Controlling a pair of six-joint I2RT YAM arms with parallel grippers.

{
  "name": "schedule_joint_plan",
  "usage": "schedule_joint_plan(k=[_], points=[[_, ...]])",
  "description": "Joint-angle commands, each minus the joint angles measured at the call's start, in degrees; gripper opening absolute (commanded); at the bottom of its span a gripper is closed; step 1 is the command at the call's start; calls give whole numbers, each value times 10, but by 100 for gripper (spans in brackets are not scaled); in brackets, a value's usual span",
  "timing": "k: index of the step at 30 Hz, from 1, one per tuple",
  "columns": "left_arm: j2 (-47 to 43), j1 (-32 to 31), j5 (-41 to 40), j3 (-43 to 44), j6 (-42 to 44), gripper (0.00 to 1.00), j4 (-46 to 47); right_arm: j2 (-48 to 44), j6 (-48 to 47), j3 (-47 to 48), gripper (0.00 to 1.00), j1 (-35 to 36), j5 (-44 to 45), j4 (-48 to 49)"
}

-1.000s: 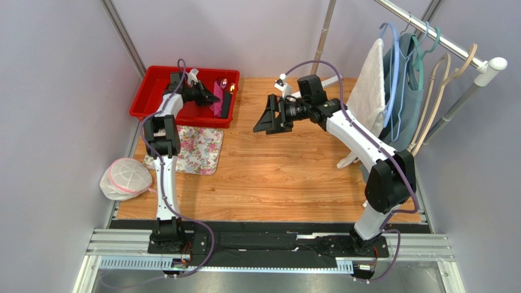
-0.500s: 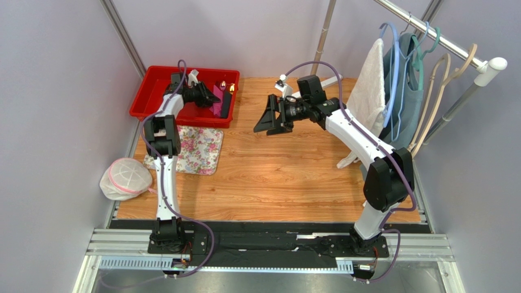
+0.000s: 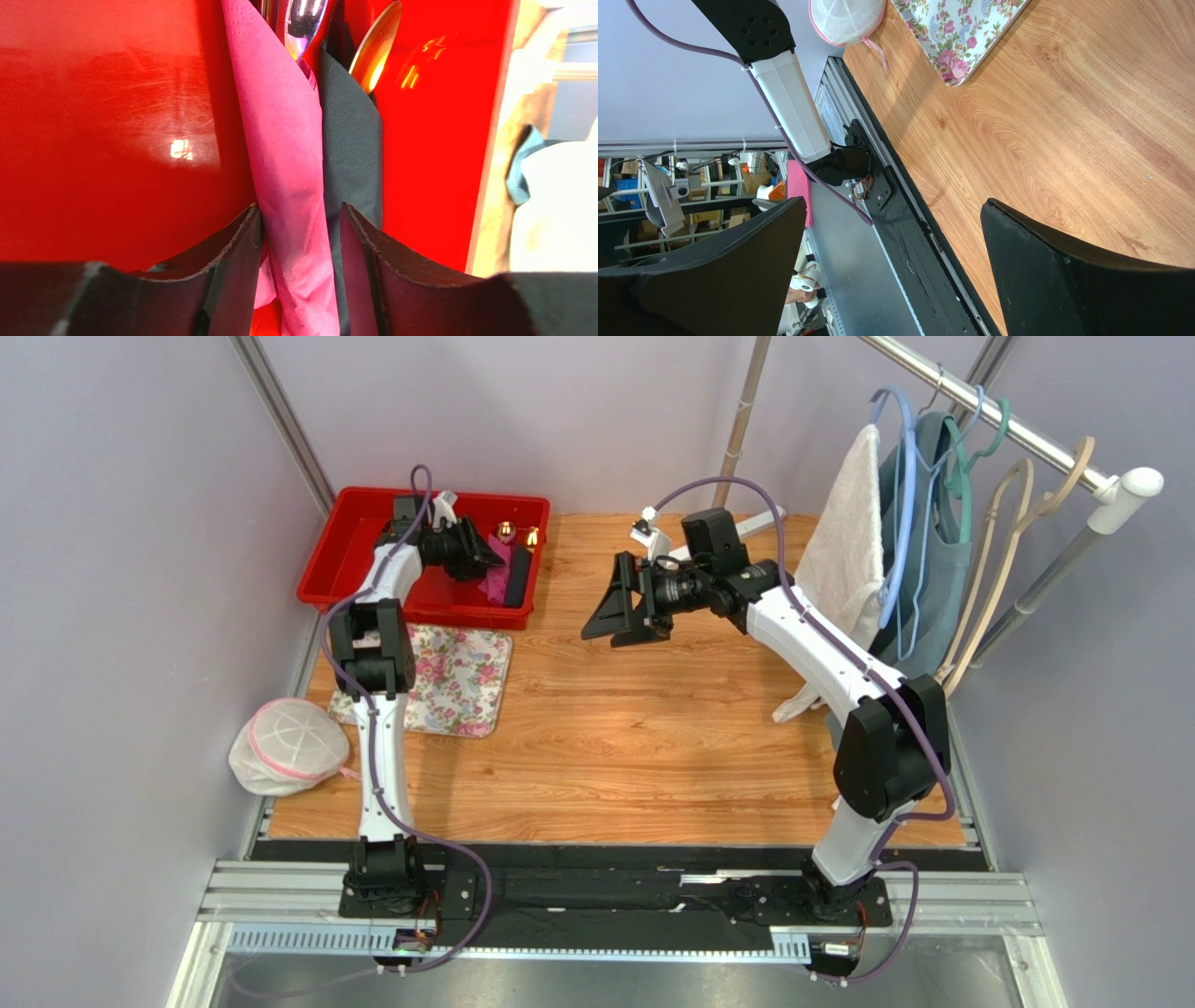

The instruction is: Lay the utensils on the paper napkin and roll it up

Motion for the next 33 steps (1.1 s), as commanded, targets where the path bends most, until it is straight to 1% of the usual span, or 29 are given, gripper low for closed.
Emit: schedule_joint_plan(k=[1, 6, 10, 14, 18, 21, 24, 27, 33], points=[[-39, -1, -51, 27, 52, 54, -51, -7, 4, 22, 100, -2, -14, 8], [-46, 1, -66, 32, 75, 59, -70, -8, 4, 22, 100, -2, -16, 8], [-61, 2, -80, 27, 99, 58, -85, -10, 3, 20, 100, -2, -17, 7], [-79, 2, -73, 4, 119, 54, -85, -9, 3, 19, 100, -2, -17, 6], [-81, 3, -66, -1, 129, 43, -84, -7, 3, 20, 100, -3, -18, 7], [-72, 2, -57, 8, 131, 38, -83, -6, 3, 23, 100, -2, -19, 7], [-54, 2, -55, 24, 126, 36, -89, -6, 3, 24, 100, -3, -19, 7], [-34, 3, -52, 59, 120, 34, -104, -5, 3, 24, 99, -2, -19, 6], [-17, 2, -40, 79, 103, 29, -105, 0, 4, 27, 99, -2, -19, 6]])
